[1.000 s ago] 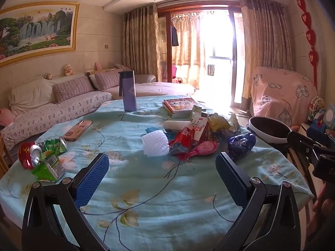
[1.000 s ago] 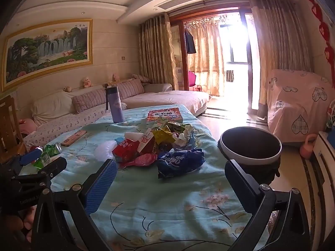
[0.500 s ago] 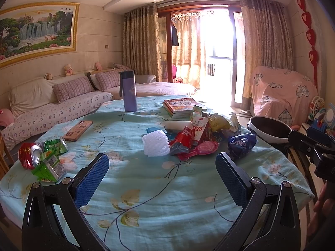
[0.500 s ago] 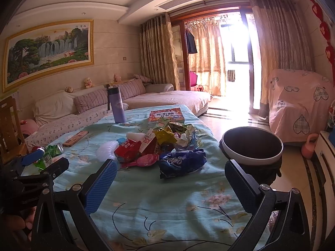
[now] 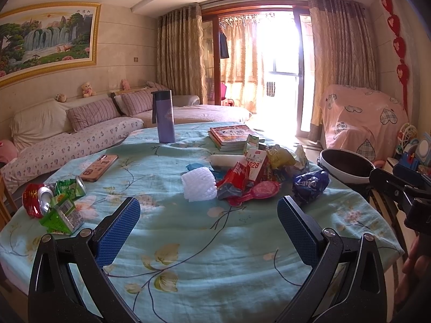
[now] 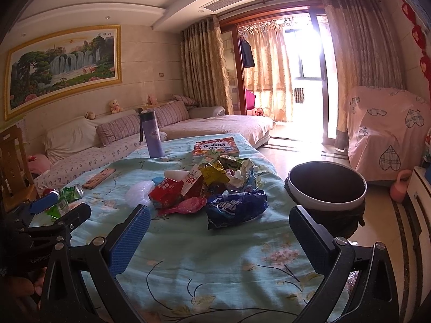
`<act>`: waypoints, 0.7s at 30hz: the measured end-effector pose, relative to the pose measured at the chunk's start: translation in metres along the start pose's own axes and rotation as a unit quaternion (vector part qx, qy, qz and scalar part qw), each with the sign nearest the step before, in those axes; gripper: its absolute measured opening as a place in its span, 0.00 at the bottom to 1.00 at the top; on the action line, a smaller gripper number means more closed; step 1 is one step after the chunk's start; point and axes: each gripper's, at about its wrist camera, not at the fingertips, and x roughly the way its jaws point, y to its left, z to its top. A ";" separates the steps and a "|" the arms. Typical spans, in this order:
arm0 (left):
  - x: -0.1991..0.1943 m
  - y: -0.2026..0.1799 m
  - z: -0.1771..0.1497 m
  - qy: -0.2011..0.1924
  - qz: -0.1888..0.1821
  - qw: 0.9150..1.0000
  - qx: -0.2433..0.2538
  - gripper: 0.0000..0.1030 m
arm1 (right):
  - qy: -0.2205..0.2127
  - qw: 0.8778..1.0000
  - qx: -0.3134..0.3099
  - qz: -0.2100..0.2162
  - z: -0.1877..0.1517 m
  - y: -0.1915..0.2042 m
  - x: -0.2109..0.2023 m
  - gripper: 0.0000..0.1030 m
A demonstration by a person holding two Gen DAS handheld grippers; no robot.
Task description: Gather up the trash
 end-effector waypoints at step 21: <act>0.035 0.003 0.003 0.046 -0.007 0.999 0.006 1.00 | 0.039 0.999 0.013 0.011 0.001 -0.010 0.025 1.00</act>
